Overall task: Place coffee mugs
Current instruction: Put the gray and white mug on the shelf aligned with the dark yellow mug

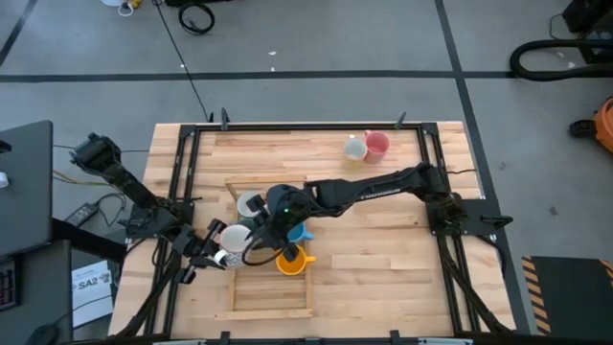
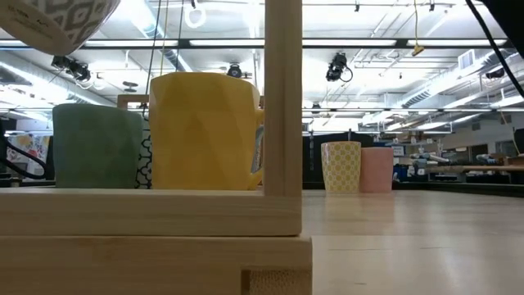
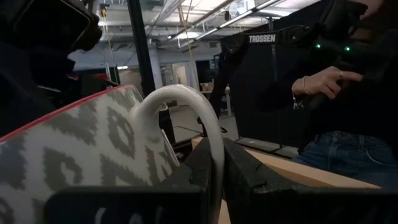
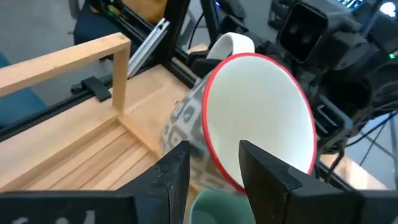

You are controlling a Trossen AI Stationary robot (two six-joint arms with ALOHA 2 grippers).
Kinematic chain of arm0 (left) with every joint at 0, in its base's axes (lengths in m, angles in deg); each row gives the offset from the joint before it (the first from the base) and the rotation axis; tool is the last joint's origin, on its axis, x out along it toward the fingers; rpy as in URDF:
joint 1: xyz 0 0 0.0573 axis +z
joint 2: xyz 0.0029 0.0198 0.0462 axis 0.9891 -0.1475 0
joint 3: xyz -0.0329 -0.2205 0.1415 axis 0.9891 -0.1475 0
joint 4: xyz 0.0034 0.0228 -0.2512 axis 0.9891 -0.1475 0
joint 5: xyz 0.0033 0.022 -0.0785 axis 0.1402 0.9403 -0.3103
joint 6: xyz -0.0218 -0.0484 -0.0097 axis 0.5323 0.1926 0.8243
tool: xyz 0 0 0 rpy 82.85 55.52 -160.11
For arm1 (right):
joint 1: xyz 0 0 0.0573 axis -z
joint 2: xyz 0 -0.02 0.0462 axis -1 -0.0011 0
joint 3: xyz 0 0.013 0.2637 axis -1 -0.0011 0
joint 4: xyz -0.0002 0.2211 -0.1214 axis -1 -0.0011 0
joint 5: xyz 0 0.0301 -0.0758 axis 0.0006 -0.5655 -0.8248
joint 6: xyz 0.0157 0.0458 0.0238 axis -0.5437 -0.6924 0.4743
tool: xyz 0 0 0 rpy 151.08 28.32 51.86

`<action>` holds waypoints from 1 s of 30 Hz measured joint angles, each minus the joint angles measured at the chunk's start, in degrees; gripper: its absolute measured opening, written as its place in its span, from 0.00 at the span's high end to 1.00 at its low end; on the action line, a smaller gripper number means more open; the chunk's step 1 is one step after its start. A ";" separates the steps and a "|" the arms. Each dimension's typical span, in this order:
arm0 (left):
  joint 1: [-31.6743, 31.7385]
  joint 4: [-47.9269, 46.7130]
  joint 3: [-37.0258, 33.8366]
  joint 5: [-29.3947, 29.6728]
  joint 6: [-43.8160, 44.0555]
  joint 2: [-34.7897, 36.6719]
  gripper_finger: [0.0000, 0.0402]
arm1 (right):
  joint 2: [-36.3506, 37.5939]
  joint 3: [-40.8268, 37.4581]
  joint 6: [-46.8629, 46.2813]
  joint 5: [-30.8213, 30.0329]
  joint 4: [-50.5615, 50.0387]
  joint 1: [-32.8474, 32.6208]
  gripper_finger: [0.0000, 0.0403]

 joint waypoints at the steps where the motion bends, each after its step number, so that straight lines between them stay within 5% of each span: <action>1: -0.01 -0.31 0.00 0.16 0.03 0.00 0.94 | -0.44 0.02 0.01 0.05 0.60 0.00 0.64; 30: -0.02 1.44 0.00 5.48 11.02 -0.02 0.93 | -1.86 0.02 2.74 0.92 -1.16 -0.48 0.85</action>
